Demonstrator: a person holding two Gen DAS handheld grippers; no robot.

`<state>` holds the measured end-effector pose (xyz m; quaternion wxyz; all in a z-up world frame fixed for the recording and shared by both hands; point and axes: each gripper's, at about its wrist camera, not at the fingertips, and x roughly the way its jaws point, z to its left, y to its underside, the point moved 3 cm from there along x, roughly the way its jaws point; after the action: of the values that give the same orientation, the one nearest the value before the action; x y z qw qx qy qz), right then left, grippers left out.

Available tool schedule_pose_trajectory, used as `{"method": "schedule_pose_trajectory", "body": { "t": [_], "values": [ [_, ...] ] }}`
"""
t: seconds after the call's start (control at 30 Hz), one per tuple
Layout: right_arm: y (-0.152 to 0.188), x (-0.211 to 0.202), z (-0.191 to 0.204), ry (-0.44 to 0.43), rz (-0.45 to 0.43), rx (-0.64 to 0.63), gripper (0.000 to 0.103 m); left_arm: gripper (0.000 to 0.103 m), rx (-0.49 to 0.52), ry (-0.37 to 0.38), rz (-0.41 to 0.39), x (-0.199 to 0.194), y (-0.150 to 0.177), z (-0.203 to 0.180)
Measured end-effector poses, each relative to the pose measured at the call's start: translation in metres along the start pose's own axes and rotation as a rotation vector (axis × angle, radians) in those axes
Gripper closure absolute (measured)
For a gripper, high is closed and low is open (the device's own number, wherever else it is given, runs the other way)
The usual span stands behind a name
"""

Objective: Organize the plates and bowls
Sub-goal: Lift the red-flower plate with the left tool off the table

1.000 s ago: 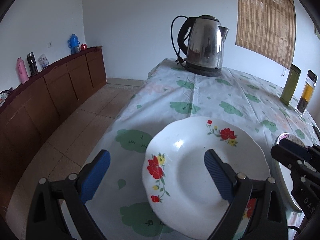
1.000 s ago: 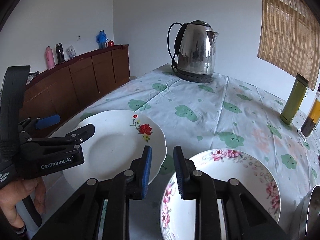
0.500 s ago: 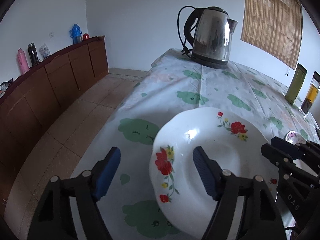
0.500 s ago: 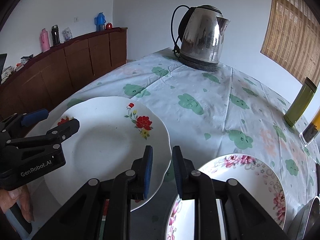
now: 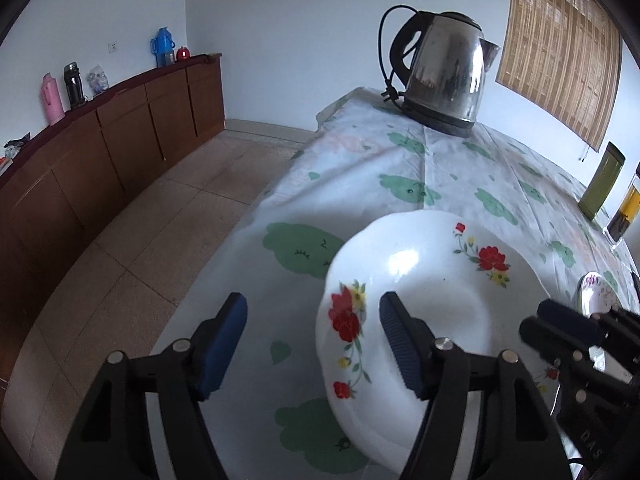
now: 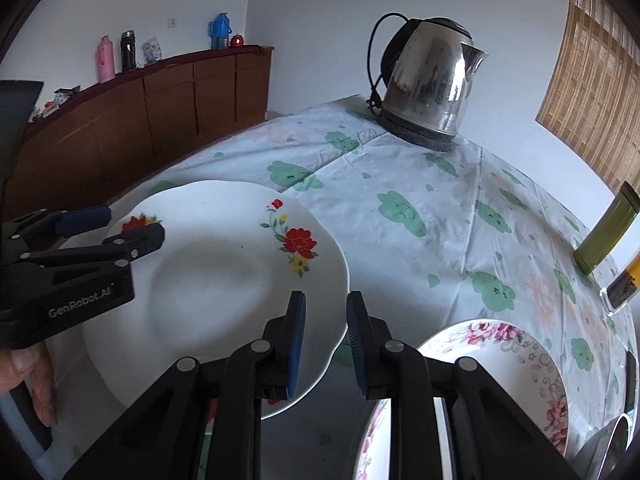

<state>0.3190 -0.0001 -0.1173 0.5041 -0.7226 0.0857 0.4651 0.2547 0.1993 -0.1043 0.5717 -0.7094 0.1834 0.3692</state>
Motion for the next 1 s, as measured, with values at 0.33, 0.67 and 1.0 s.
{"method": "schedule_pose_trajectory", "body": {
  "t": [0.33,0.67,1.0],
  "values": [
    [-0.003,-0.015,-0.006,0.079,-0.076,0.047,0.081,0.039,0.012,0.005,0.020,0.004,0.003,-0.002],
    [0.001,0.007,-0.009,0.124,0.039,0.036,0.077,0.037,0.012,0.004,0.036,0.007,0.003,-0.002],
    [0.008,0.000,0.008,0.040,0.021,0.020,0.077,0.065,-0.003,0.037,0.050,0.009,0.004,-0.001]
  ]
}}
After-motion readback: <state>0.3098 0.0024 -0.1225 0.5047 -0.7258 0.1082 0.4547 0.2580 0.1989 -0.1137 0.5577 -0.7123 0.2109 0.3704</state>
